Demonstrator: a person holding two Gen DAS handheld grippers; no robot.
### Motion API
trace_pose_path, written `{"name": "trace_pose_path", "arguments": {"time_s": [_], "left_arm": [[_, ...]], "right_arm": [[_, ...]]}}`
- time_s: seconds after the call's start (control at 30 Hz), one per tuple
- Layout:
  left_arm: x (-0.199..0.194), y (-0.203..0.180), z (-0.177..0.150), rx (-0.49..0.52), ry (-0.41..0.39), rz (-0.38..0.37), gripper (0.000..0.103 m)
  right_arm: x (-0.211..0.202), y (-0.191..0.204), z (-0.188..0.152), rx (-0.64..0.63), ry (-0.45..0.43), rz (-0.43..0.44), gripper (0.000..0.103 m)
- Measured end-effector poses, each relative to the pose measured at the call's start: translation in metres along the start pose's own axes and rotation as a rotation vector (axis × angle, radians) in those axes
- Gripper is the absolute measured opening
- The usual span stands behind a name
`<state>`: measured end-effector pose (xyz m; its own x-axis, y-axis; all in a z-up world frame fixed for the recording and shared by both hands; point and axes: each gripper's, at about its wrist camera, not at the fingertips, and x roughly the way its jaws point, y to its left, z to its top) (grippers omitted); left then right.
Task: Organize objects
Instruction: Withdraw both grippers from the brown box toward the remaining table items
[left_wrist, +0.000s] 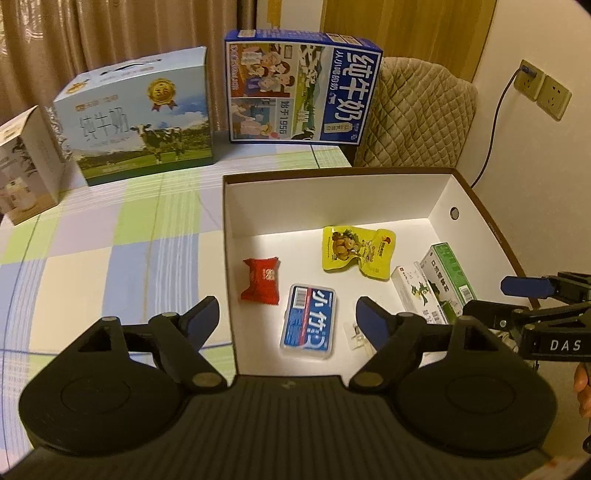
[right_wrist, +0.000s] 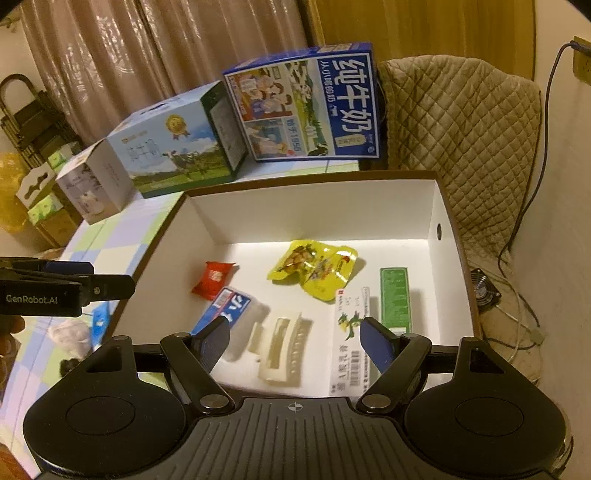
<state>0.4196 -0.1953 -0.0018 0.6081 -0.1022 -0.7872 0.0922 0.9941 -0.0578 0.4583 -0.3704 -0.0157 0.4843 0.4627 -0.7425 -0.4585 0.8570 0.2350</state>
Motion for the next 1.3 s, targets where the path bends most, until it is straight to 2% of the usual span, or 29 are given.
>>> {"name": "trace_pose_path", "arguments": {"time_s": [0.33, 0.73, 1.0, 1.3], "left_arm": [[-0.032, 0.01, -0.031, -0.033, -0.004, 0.023, 0.082], [-0.062, 0.043, -0.07, -0.051, 0.006, 0.007, 0.082], [-0.077, 0.079, -0.097, -0.067, 0.021, 0.013, 0.082], [-0.089, 0.131, -0.136, -0.131, 0.075, 0.054, 0.082]], "right_arm": [[-0.016, 0.02, -0.018, 0.002, -0.001, 0.028, 0.075], [-0.032, 0.058, -0.044, 0.003, 0.007, -0.004, 0.075], [-0.025, 0.093, -0.063, 0.001, 0.053, -0.002, 0.075], [-0.006, 0.137, -0.083, -0.038, 0.12, 0.029, 0.075]]}}
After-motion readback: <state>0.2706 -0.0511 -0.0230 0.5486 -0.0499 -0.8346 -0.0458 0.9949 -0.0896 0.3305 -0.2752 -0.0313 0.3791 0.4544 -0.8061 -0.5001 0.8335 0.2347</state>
